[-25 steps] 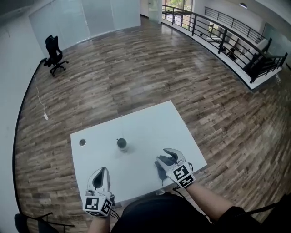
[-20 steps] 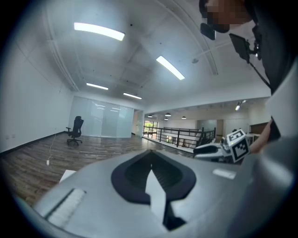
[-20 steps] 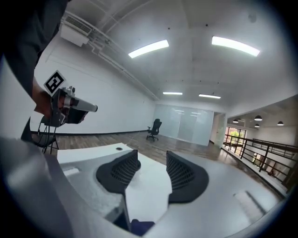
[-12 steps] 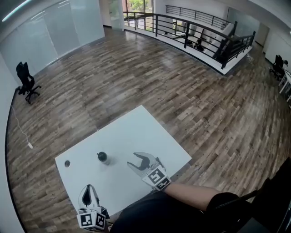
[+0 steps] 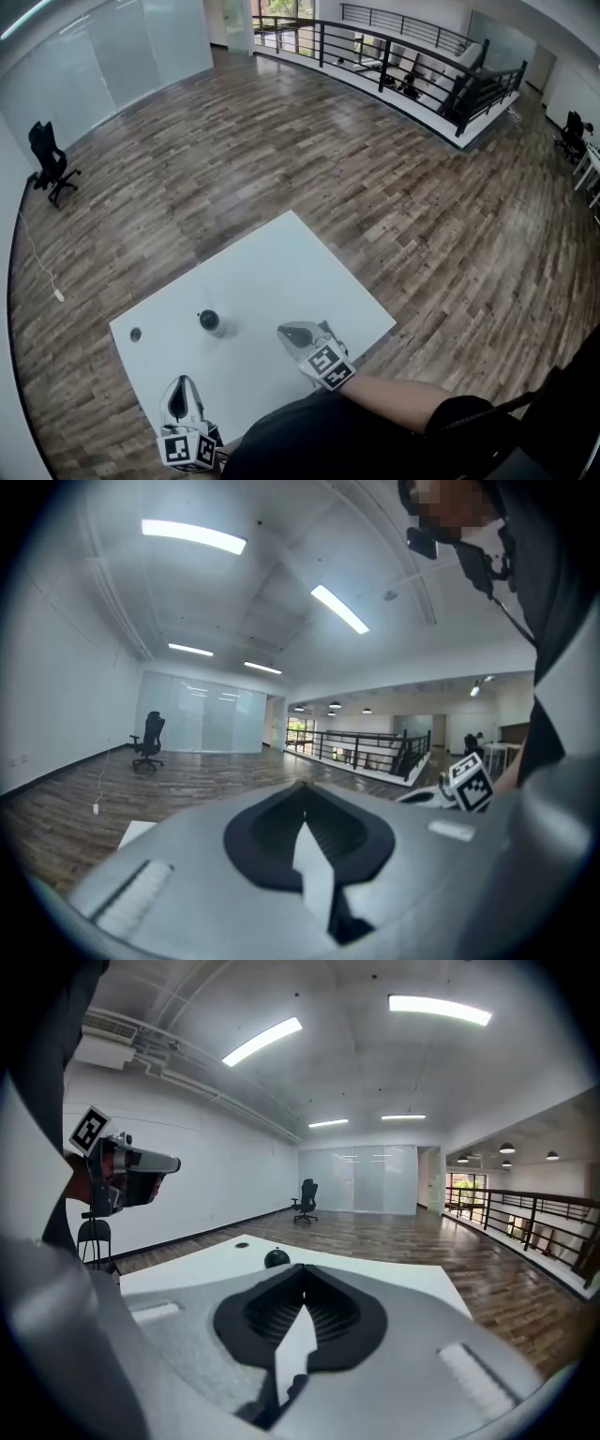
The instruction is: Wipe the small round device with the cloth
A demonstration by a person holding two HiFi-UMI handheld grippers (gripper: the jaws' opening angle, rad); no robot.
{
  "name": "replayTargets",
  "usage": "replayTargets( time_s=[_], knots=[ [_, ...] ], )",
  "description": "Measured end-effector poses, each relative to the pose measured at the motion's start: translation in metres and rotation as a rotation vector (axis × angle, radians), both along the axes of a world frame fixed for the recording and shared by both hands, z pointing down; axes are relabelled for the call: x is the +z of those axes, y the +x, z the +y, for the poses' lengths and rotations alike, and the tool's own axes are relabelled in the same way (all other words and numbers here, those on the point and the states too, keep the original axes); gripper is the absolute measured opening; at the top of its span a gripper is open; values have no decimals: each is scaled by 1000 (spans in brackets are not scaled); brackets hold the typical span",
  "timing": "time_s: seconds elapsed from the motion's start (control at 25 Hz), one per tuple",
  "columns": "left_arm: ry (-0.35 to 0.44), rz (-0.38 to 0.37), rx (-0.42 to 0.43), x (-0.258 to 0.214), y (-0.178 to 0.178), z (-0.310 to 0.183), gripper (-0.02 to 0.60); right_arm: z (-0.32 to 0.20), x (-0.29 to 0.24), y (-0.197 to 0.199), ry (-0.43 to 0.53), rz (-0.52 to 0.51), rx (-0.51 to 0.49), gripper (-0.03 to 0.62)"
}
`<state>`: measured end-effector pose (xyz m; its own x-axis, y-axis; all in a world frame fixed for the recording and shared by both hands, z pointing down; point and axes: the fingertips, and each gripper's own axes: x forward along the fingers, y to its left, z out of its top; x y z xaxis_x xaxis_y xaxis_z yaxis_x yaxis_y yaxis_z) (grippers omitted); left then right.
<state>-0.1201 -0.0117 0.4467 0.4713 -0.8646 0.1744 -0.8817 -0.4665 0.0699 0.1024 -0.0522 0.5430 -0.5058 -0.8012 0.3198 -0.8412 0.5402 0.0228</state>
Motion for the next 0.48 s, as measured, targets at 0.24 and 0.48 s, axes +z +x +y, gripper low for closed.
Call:
replayTargets(
  time_s=[0.24, 0.48],
  knots=[
    [-13, -7, 31, 0, 7, -9, 3, -3, 1, 1, 1, 34, 11, 2],
    [-39, -10, 46, 2, 10, -12, 3, -6, 5, 0, -20, 19, 22, 2]
  ],
)
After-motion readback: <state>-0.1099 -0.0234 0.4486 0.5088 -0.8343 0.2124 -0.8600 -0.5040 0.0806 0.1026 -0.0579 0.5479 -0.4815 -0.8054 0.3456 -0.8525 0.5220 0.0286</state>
